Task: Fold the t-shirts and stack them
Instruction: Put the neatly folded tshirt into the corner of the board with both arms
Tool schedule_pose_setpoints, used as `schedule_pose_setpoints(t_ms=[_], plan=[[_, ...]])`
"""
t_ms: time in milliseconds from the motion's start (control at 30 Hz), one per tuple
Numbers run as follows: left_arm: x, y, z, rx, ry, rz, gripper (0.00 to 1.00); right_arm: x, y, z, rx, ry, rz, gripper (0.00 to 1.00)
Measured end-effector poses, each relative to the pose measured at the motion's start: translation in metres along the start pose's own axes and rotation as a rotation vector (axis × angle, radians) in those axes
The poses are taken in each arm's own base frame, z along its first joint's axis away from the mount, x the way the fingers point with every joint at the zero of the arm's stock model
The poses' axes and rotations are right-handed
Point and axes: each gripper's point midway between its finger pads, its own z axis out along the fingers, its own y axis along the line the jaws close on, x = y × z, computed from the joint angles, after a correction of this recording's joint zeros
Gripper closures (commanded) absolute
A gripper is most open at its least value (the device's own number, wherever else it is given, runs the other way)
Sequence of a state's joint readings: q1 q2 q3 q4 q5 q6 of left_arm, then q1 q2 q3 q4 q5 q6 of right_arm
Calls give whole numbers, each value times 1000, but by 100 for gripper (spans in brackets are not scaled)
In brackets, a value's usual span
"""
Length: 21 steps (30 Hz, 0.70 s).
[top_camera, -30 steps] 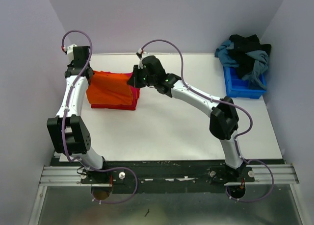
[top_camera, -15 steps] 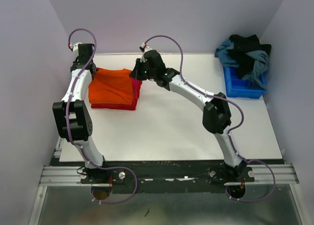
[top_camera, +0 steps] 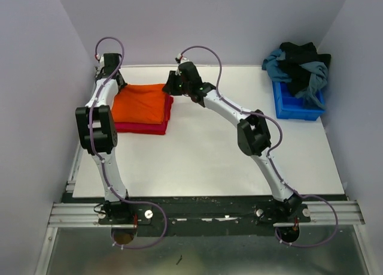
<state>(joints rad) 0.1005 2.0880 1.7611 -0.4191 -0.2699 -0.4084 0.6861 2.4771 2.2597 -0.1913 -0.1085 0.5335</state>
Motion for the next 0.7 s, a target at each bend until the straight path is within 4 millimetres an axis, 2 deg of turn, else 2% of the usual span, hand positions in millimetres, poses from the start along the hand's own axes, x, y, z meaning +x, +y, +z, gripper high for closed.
schedule_pose_setpoints(t_ms=[33,100,167,300,367,433,533,633,667,700], plan=[[2,-1,4,2,5,-2,44,0,-4,4,2,-3,6,20],[4,-3,9,3,15,-13,38,-3,-11,11,3,-17,2,19],[4,-2,10,-1,20,-21,36,-4,-19,14,12,-19,-1,21],[0,-2,7,0,13,-29,36,-5,-32,8,28,-23,-1,37],[-4,-1,-2,2,5,-33,36,-1,-39,-2,46,-7,-4,52],[-7,2,-17,6,-7,-38,36,1,-43,-14,54,5,-9,63],[-16,13,-57,3,-50,-58,29,5,-33,-39,16,27,-4,85],[-33,22,-93,3,-117,-87,27,-1,-7,-58,-74,25,4,91],[-37,23,-99,2,-131,-92,18,-4,2,-62,-106,22,5,92],[-42,25,-106,1,-148,-97,14,-6,12,-66,-138,20,3,92]])
